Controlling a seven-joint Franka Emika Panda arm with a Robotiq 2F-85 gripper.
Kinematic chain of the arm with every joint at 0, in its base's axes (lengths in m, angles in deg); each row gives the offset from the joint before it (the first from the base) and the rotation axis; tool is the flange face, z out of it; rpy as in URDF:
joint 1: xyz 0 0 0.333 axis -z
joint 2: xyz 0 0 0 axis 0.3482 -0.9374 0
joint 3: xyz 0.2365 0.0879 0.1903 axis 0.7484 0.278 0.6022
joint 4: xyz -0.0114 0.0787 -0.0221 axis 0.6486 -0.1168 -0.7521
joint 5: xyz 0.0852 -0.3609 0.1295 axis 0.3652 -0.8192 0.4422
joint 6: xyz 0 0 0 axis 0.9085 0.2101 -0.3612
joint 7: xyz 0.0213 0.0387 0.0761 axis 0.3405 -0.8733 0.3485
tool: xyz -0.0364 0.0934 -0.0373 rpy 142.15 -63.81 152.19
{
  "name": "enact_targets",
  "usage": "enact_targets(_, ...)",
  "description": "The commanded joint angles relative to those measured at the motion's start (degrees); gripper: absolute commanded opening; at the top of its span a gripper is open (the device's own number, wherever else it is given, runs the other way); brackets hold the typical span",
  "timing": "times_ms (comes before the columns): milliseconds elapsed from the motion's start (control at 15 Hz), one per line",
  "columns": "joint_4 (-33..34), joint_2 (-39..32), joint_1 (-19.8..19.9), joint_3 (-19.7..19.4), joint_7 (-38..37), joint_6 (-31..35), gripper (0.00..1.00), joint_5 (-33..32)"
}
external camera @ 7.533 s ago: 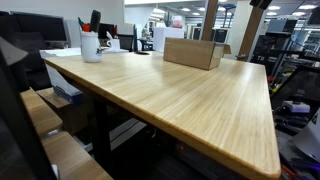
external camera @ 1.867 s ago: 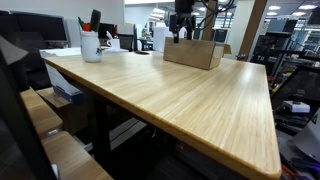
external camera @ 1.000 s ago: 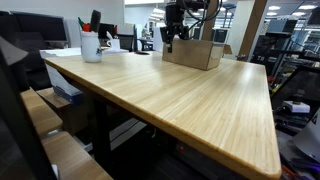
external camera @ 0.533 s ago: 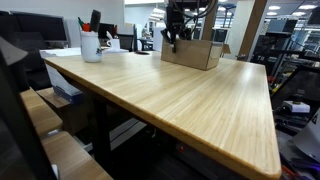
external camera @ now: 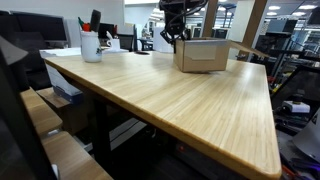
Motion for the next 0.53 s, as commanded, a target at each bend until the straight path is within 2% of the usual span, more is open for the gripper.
enact_targets(0,1.7,-1.3,-1.1,-0.5,-7.5,-3.2,0.01,-2.0)
enact_targets(267,3.6,-2.4,-1.2,-0.5,-11.5,-8.8,0.01,-3.3)
enact_targets(467,7.6,-5.3,-1.9,-0.5,-14.9,-17.8,0.01,-5.0)
